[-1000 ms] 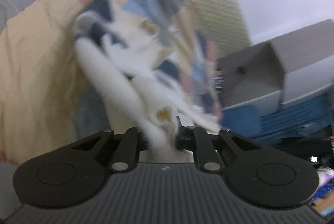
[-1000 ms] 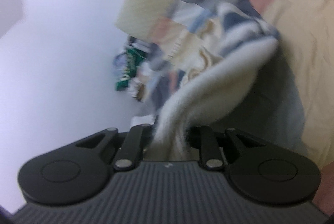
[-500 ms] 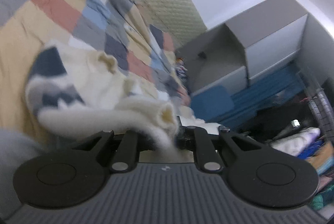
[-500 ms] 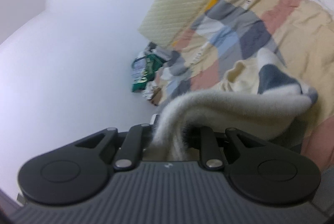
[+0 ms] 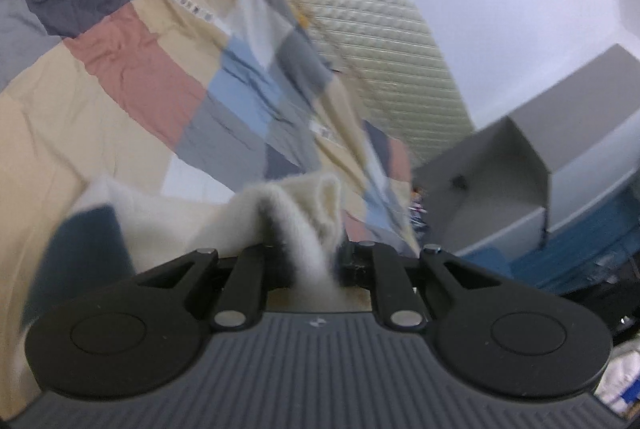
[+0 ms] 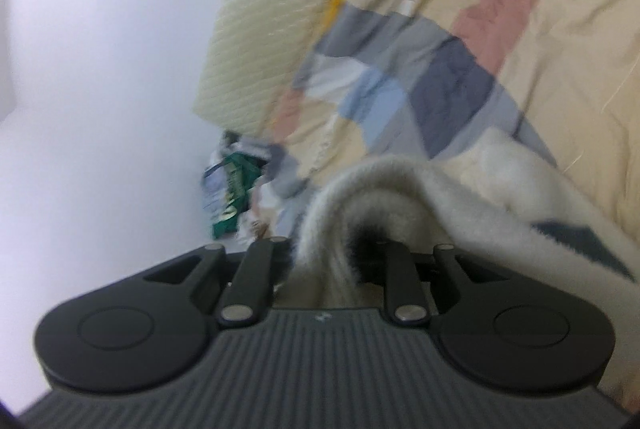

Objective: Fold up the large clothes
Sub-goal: 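Lift the hem with both grippers and fold it toward the collar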

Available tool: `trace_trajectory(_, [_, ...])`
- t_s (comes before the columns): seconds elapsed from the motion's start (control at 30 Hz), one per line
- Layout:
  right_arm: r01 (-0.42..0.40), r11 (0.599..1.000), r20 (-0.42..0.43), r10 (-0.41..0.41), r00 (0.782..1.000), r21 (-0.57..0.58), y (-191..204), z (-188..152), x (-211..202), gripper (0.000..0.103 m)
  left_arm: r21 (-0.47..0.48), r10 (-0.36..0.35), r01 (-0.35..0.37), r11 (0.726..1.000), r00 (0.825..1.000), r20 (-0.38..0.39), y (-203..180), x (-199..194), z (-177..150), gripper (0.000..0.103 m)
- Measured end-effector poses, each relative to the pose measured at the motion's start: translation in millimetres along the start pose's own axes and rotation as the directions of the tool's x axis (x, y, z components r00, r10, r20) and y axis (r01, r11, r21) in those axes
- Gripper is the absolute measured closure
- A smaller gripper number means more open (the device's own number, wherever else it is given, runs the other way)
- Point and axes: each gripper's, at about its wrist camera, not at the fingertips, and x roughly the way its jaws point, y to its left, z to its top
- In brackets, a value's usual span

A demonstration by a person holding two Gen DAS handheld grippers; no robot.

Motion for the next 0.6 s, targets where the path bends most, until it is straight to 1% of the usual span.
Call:
trace_trajectory(0.07, [0.037,0.999,-0.006,-0.037,0.999,0.034,-20.9,8.7,21.7,0.08,-0.052,0.037,-0.038,0.998,0.999,-0.033,19.1,32.3,6.0,0.087])
trace_trajectory(0.1, [0.054,0.998,-0.011,-0.053,0.999,0.039,-28.5,11.2,30.2,0.08,-0.037,0.058,-0.06,0.998,0.997,-0.044,25.5,45.7,8.0,0.087])
trace_trajectory(0.13, [0.064,0.997,-0.019,-0.063,0.998,0.041,-38.9,14.0,39.0,0.08,0.0,0.087,-0.087,0.996,0.995,-0.05,30.6,60.4,10.2,0.087])
trace_trajectory(0.17, [0.066,0.996,-0.025,-0.065,0.998,0.052,-49.9,16.4,46.9,0.08,0.012,0.105,-0.104,0.994,0.993,-0.058,36.3,74.0,12.2,0.087])
trace_trajectory(0.2, [0.072,0.995,-0.03,-0.07,0.997,0.07,-60.4,18.4,53.9,0.08,0.0,0.113,-0.113,0.994,0.991,-0.069,43.8,84.2,12.5,0.087])
trace_trajectory(0.27, [0.084,0.992,-0.042,-0.081,0.996,0.094,-80.7,22.9,67.6,0.08,-0.039,0.119,-0.123,0.992,0.989,-0.089,60.8,104.9,15.1,0.087])
trace_trajectory(0.37, [0.095,0.986,-0.061,-0.087,0.994,0.135,-101.4,31.1,83.7,0.08,-0.06,0.121,-0.127,0.99,0.987,-0.104,83.0,125.3,14.9,0.087])
trace_trajectory(0.5, [0.117,0.981,-0.061,-0.109,0.992,0.156,-110.9,37.4,99.8,0.08,-0.059,0.14,-0.147,0.987,0.983,-0.117,102.9,151.6,15.7,0.087])
trace_trajectory(0.6, [0.107,0.98,-0.062,-0.097,0.993,0.17,-118.1,39.0,108.0,0.08,-0.077,0.14,-0.149,0.986,0.983,-0.118,112.1,157.5,16.4,0.086])
